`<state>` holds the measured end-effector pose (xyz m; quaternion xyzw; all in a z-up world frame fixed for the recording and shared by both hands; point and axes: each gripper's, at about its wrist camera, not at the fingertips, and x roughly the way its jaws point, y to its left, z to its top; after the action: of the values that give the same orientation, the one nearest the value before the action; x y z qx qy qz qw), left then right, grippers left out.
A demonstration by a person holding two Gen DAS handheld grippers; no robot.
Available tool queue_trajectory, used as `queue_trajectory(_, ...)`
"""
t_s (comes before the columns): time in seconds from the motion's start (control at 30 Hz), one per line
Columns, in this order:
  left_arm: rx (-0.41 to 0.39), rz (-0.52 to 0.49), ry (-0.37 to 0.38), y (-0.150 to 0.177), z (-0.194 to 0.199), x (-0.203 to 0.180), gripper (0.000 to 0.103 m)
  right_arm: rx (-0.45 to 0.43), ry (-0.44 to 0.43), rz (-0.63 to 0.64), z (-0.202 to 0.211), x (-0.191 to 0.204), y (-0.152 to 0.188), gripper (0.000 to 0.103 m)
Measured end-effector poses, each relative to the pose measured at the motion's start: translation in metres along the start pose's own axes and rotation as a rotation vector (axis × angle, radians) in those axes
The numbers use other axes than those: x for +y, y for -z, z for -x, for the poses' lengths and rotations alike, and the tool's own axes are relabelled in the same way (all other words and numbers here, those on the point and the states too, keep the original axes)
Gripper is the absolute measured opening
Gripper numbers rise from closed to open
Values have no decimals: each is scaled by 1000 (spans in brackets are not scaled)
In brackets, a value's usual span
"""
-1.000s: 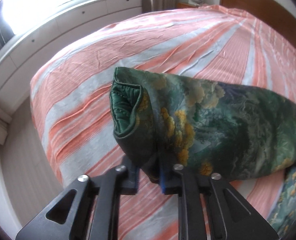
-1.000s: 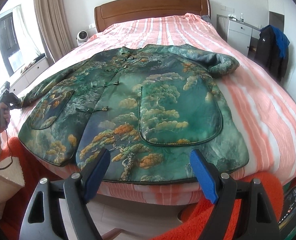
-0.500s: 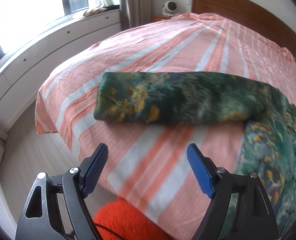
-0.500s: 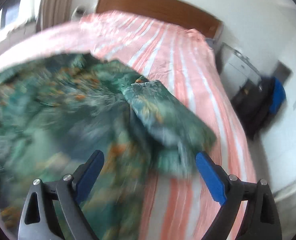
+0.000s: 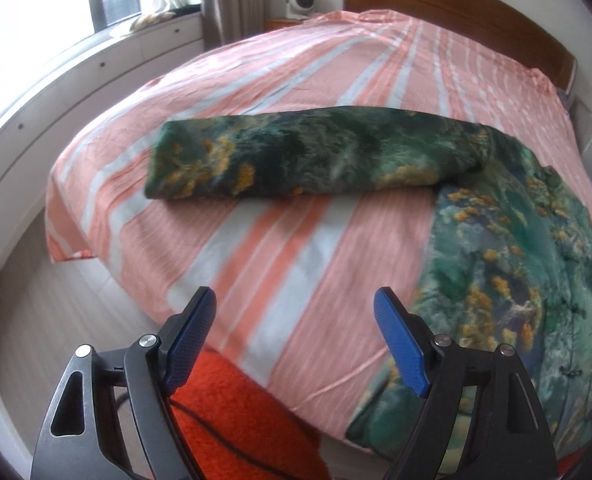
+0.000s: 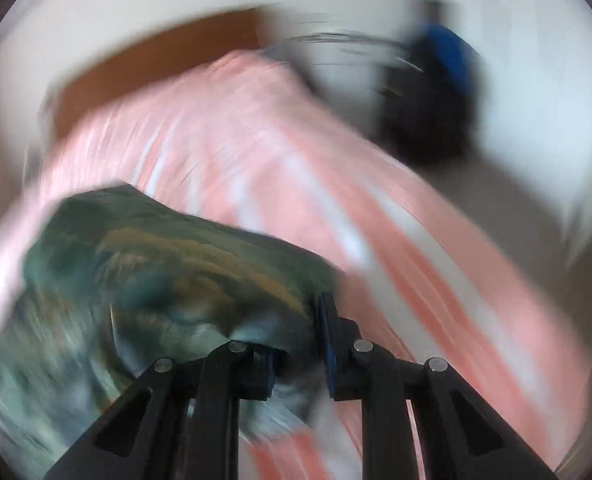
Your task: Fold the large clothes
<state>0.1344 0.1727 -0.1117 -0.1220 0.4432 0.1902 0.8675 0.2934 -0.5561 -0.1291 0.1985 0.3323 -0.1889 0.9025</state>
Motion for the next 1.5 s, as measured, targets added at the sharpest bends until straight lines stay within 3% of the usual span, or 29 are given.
queue_trajectory(0.03,-1,-18,6,1,-1,-7,83,5,11,-73,5,-25,10,18)
queue_trajectory(0.1,9,-56,12,3,-5,-21,83,63,16,-185,4,-70,37,30)
queue_trajectory(0.17,26,-88,30,5,-6,-32,83,118,25,-258,1,-95,61,66)
queue_trajectory(0.27,76,-137,65,10,-8,-37,90,133,-3,-352,17,-111,90,70)
queue_trajectory(0.33,128,-158,141,16,-11,-33,93,128,-64,-370,33,-112,105,70)
queue_trajectory(0.4,192,-179,218,25,-19,-28,94,173,-199,-298,47,-89,118,71)
queue_trajectory(0.47,230,-215,230,33,-28,-30,94,270,-343,-143,54,-56,133,77)
queue_trajectory(0.53,248,-243,232,40,-35,-35,94,346,-395,4,59,-32,151,77)
queue_trajectory(0.6,283,-281,288,49,-43,-46,94,391,-417,124,59,-10,165,77)
queue_trajectory(0.67,296,-332,294,57,-45,-57,94,427,-438,186,53,0,175,77)
queue_trajectory(0.7,297,-356,282,61,-46,-61,90,453,-453,195,51,2,182,77)
queue_trajectory(0.73,307,-380,270,66,-47,-66,70,470,-460,199,50,4,184,77)
queue_trajectory(0.77,323,-384,277,68,-48,-68,55,489,-463,214,50,6,186,72)
queue_trajectory(0.8,346,-370,294,72,-49,-68,32,500,-455,236,53,8,191,67)
queue_trajectory(0.83,340,-364,295,73,-47,-69,21,508,-444,267,64,7,196,48)
queue_trajectory(0.87,336,-368,297,74,-42,-71,16,513,-431,301,65,12,197,32)
queue_trajectory(1.03,308,-456,287,87,-12,-81,12,469,-323,432,82,30,193,14)
queue_trajectory(1.17,316,-470,262,92,-23,-80,16,465,-292,423,88,23,196,14)
queue_trajectory(1.23,308,-439,266,87,-22,-79,25,431,-266,435,89,24,201,15)
queue_trajectory(1.3,269,-427,260,82,-13,-74,36,383,-237,420,92,31,202,23)
queue_trajectory(1.33,243,-425,257,79,-7,-73,43,358,-224,403,94,34,203,32)
queue_trajectory(1.37,202,-421,253,75,6,-73,46,329,-211,385,99,33,202,52)
queue_trajectory(1.43,123,-405,248,64,27,-73,69,245,-197,347,115,28,199,76)
queue_trajectory(1.5,11,-363,242,49,53,-73,86,157,-180,310,133,25,195,82)
